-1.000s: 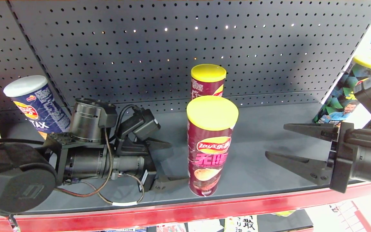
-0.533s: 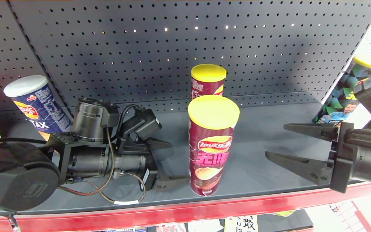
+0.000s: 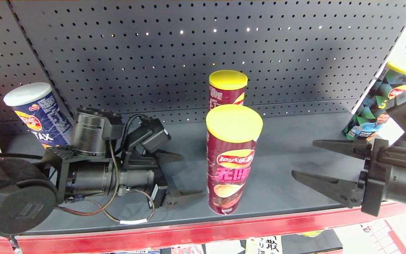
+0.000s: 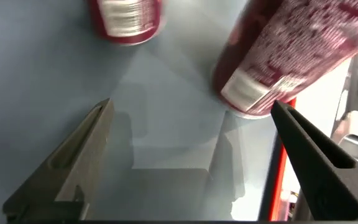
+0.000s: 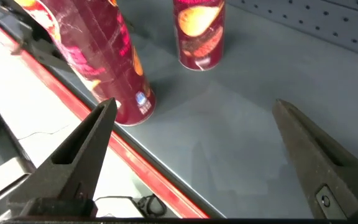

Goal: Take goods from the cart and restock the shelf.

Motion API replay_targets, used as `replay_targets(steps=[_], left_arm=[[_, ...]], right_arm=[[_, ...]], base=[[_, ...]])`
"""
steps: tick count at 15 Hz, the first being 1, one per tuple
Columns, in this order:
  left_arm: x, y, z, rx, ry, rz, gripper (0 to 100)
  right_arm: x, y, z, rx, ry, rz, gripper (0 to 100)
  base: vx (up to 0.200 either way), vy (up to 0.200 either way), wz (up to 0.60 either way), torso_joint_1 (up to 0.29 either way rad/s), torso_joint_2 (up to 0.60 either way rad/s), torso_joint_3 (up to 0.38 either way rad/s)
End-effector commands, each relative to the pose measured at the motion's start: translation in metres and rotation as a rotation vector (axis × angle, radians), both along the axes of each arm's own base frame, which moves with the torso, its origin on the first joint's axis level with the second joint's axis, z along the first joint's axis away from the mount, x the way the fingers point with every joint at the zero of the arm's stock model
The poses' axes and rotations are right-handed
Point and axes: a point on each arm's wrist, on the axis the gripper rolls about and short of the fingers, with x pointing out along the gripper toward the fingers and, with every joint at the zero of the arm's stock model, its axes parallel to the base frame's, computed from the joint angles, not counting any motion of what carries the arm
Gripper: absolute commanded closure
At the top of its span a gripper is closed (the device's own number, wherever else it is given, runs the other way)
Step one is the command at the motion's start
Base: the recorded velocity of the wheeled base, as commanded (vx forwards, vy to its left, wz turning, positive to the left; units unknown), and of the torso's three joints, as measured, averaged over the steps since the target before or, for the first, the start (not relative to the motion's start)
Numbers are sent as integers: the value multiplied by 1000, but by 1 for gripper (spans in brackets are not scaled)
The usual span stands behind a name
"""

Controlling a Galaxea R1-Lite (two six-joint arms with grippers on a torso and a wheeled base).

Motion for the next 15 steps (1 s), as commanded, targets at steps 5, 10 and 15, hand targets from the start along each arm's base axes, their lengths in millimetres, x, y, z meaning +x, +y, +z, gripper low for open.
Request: replay_targets(steps=[5,10,15], left_arm=[[-77,66,43,48,-214,415,0],[-114,106,47,58,-234,720,0],[-113,115,68,36,-320,789,0]], right_arm=[[-53,-40,-14,-18,-80,-182,0],[-73,-68,-20,-15,-128,-410,0],[-80,-72,-22,-23,-155,-434,0]], base=[[0,0,0,0,0,0],[0,0,0,0,0,0],[0,0,0,0,0,0]])
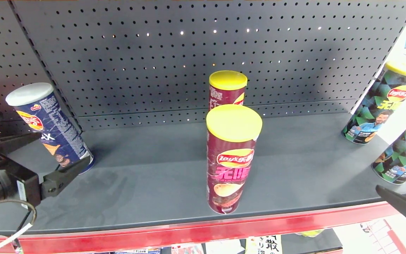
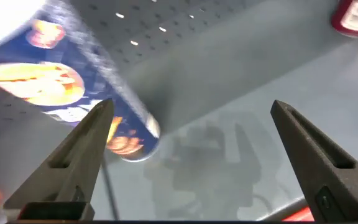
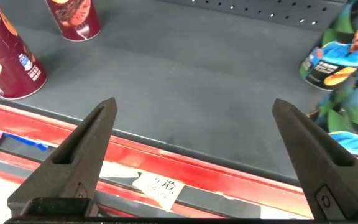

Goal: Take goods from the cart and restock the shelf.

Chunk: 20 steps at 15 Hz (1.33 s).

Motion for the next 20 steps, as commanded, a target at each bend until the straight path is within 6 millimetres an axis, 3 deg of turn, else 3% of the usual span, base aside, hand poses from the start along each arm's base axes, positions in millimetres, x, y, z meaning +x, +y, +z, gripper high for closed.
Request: replay_targets(steps=[1,6,11,15,20], left_arm=[[-10,4,2,-9,-30,11,0],[-27,12,-11,-9,-29,35,0],[-43,19,-29,-8,-16,64,0],[-48,21,-34,-8,-13,64,0],[-48,22,-40,-2,3,82,0]], right_arm=[[-7,-3,-2,2,-20,-4,0],[-9,-4,-4,-2,-23,-11,0],[-11,-4,-9,-28,-21,-7,0],[-10,-4,-10,-30,-17,-6,0],[-15,-6,-17,-34,-8,-8,0]], base=[[0,0,0,0,0,0],[0,0,0,0,0,0],[-200,0,0,5,2,3],[-200,0,0,-1,-1,2],[0,-40,0,4,2,0]])
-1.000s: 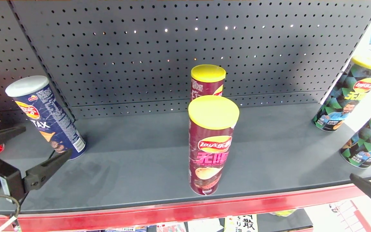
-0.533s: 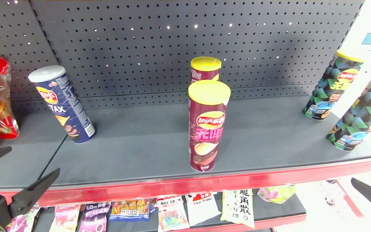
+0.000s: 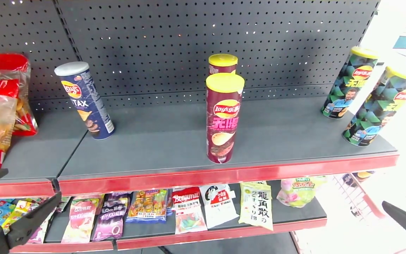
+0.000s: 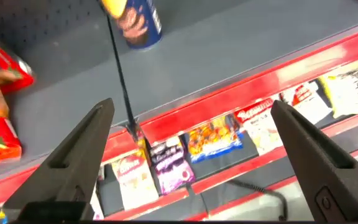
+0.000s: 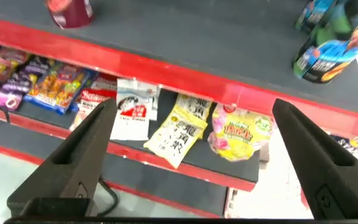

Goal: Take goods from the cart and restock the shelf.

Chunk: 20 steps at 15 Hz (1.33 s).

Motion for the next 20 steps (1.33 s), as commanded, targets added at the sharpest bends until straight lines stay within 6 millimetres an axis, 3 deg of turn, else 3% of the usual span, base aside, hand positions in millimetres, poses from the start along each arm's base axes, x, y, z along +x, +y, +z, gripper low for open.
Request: replay_targets(steps=[1,20], left_arm=[[1,0,-3,5,14,3,0],[-1,1,-8,9,28,9,0]], right_arm=[[-2,-1,-2,-1,-2,1,0],[7,3,-10,-19,65,7,0]], base=[[0,-200,0,12,2,-2],[0,-200,0,2,4,2]])
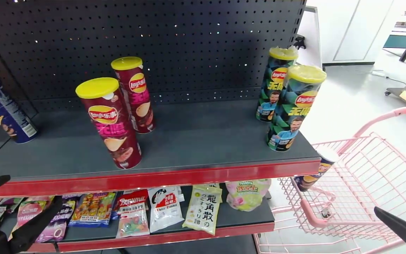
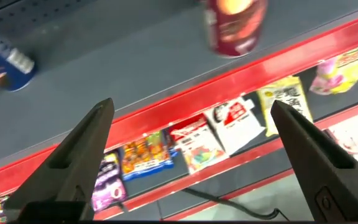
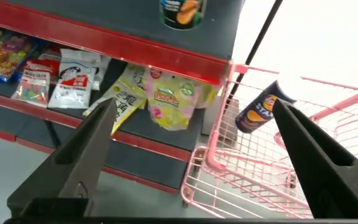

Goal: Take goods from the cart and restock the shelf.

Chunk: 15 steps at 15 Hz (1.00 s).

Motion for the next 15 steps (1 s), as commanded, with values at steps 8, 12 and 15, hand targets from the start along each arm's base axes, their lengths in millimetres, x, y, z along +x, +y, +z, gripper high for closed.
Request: replay_targets(steps=[8,12,15], left_arm=[[6,-1,2,4,12,1,0],[6,-1,2,7,10,0,0],[6,-1,2,7,10,0,0]], right_arm=[[17,5,1,-19,61,-7,0],[26,6,2,-25,86,-22,0],[29,6,2,-27,94,-29,0]], base=[[0,-150,0,2,2,2],[0,0,-450,3,4,4],[0,0,-600,7,5,4]])
